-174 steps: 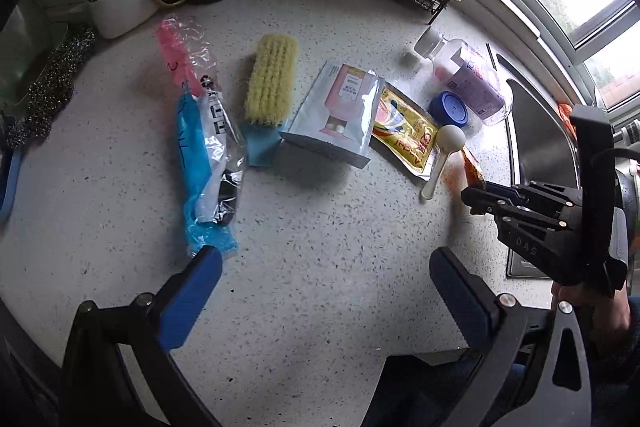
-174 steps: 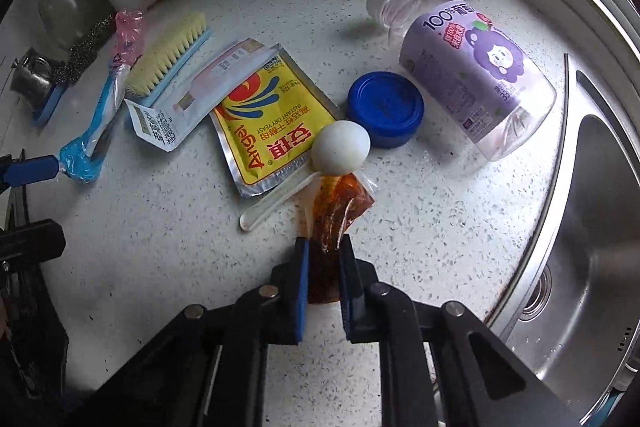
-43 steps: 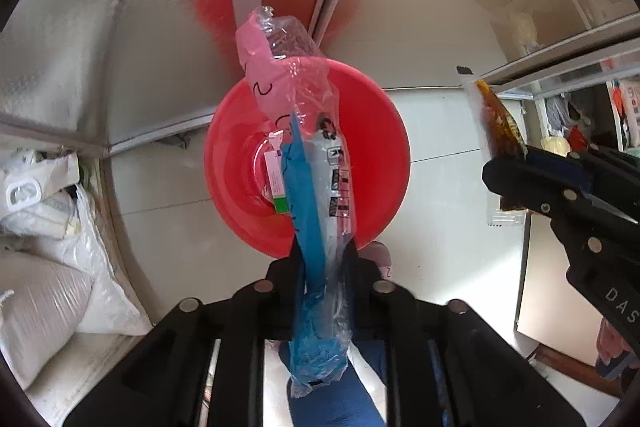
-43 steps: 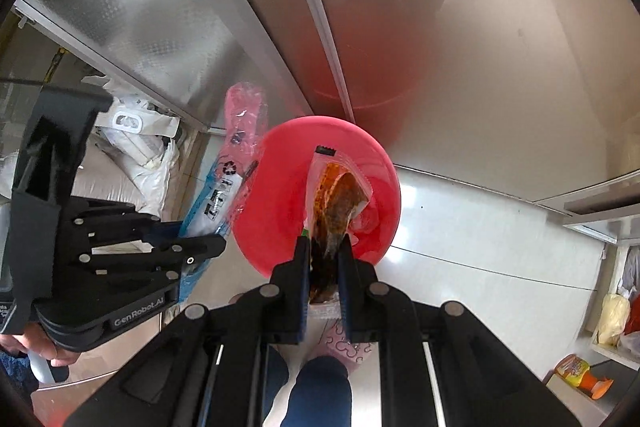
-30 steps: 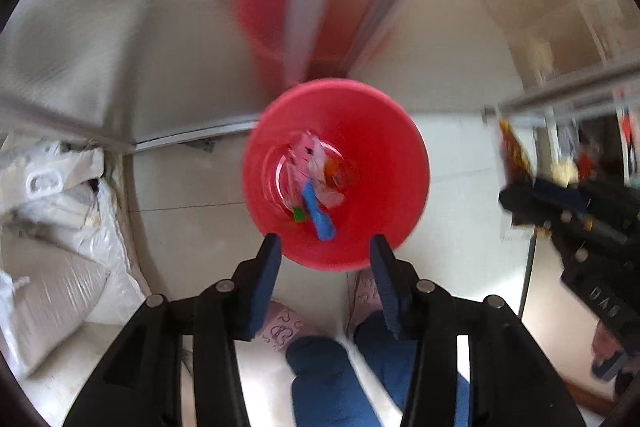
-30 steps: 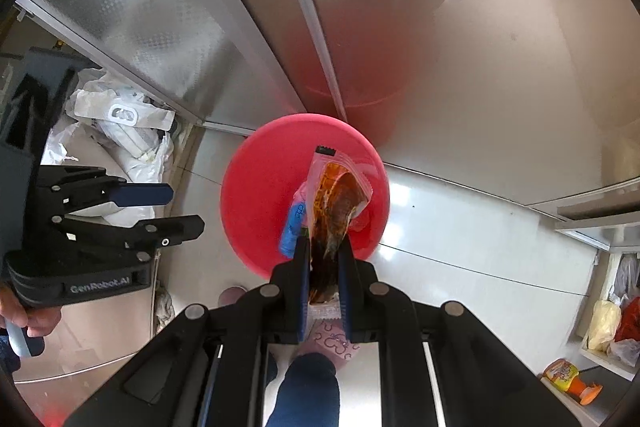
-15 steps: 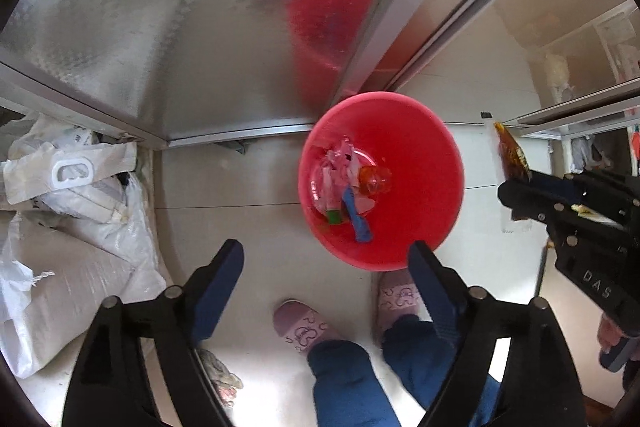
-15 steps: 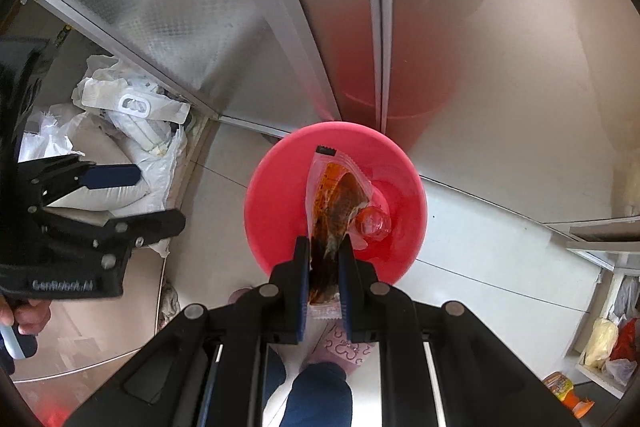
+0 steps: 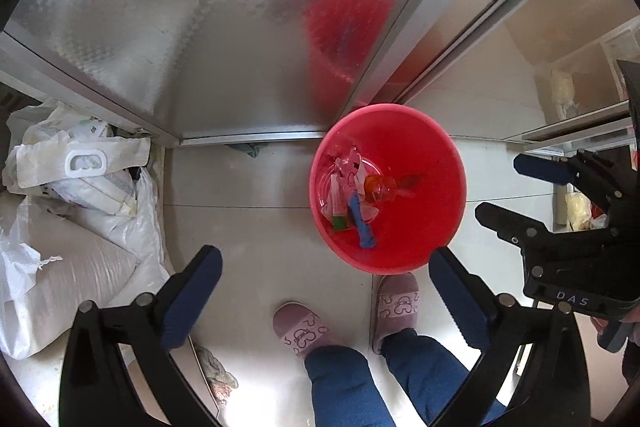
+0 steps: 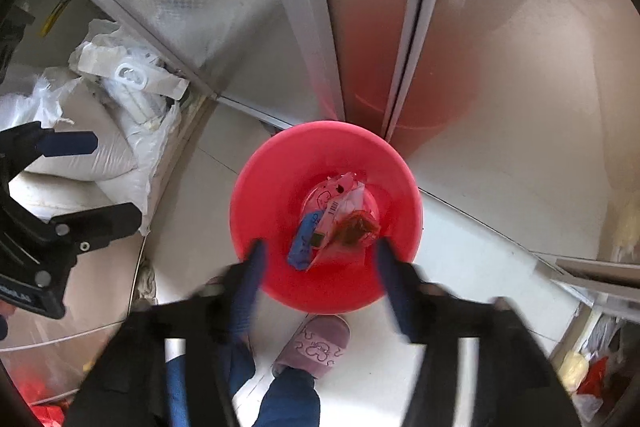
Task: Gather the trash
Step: 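Raise both open tools back up toward the counter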
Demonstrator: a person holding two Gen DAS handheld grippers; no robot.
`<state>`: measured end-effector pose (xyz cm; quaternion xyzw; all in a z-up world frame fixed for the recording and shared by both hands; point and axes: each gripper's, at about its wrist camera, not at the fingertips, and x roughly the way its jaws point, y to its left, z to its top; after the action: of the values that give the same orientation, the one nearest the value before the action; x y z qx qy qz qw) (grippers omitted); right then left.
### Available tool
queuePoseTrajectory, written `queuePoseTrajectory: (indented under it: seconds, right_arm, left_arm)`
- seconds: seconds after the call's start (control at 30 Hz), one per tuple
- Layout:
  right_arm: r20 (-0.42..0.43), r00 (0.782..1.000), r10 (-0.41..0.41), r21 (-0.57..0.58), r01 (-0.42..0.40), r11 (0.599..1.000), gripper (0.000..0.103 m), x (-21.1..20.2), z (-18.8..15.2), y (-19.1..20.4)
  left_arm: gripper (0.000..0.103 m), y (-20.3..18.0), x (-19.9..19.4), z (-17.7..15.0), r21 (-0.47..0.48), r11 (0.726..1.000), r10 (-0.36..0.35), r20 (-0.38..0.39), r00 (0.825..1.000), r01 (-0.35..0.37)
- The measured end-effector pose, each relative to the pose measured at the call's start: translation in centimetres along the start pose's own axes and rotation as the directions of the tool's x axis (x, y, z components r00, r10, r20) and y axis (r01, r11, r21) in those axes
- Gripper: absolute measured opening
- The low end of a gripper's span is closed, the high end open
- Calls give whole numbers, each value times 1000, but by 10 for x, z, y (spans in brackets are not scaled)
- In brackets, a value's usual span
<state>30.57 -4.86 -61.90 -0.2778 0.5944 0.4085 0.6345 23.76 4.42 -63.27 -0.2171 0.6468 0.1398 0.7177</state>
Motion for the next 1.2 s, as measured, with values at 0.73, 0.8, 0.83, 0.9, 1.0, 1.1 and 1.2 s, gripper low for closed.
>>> queuePoseTrajectory:
  seconds: [0.73, 0.8, 0.83, 0.9, 1.0, 1.1, 1.2]
  right_arm:
    - [123, 992, -16, -3, 16, 1000, 103, -241, 4, 28]
    - [144, 989, -17, -3, 18, 1000, 103, -272, 5, 32]
    - [155, 988, -18, -6, 19, 1000, 103, -288, 7, 35]
    - [183, 983, -10, -13, 13, 1000, 103, -316, 8, 40]
    - [233, 972, 2, -35, 7, 999, 103, -354, 11, 44]
    - [266, 964, 13, -40, -2, 999, 103, -385, 16, 44]
    - [290, 956, 34, -26, -28, 999, 103, -409, 23, 42]
  left_arm:
    - [103, -38, -268, -27, -31, 999, 37, 145, 989, -33]
    - [103, -43, -301, -31, -35, 999, 21, 164, 986, -15]
    - [103, -46, -317, -33, -36, 999, 21, 175, 984, -15]
    - [103, -52, -350, -37, -48, 998, 50, 206, 977, -41]
    - [103, -56, -394, -42, -75, 997, 48, 260, 965, -29]
    - [103, -56, -432, -44, -109, 994, 36, 311, 950, -2]
    - [103, -59, -462, -43, -129, 991, 83, 357, 930, -39]
